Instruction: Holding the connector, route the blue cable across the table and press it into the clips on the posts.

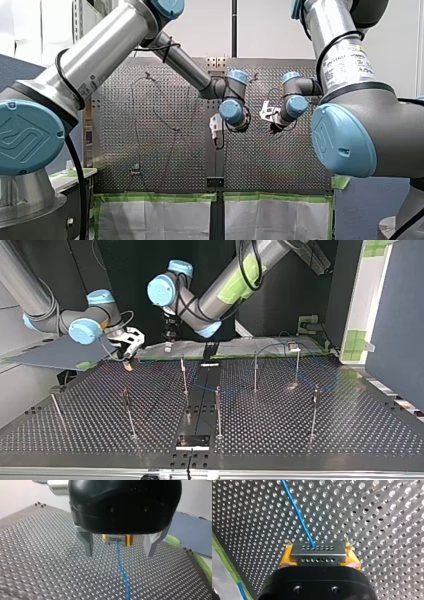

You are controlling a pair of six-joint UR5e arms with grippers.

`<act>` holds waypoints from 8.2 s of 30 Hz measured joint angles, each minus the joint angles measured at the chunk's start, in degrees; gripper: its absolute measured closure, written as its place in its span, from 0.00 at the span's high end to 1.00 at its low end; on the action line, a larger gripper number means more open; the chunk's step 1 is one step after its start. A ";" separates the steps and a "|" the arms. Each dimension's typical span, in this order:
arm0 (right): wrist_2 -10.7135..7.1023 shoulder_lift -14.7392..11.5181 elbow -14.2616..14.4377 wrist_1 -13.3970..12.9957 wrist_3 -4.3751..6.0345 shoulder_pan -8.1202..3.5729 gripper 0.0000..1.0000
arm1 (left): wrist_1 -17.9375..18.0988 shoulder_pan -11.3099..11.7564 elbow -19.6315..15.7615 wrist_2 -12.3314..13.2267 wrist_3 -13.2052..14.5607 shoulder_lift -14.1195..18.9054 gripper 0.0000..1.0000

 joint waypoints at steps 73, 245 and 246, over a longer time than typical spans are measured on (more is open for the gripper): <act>-0.27 -1.88 -0.87 -0.01 -0.05 -0.09 0.00 | -7.92 -0.19 23.79 -8.20 -4.46 -16.42 0.00; -11.90 -13.29 -12.21 10.74 1.38 -6.06 0.00 | -8.38 3.59 19.16 9.43 -4.79 5.04 1.00; -11.94 -13.29 -12.21 10.75 1.36 -6.06 0.00 | -7.99 3.52 18.69 9.80 -4.64 5.51 1.00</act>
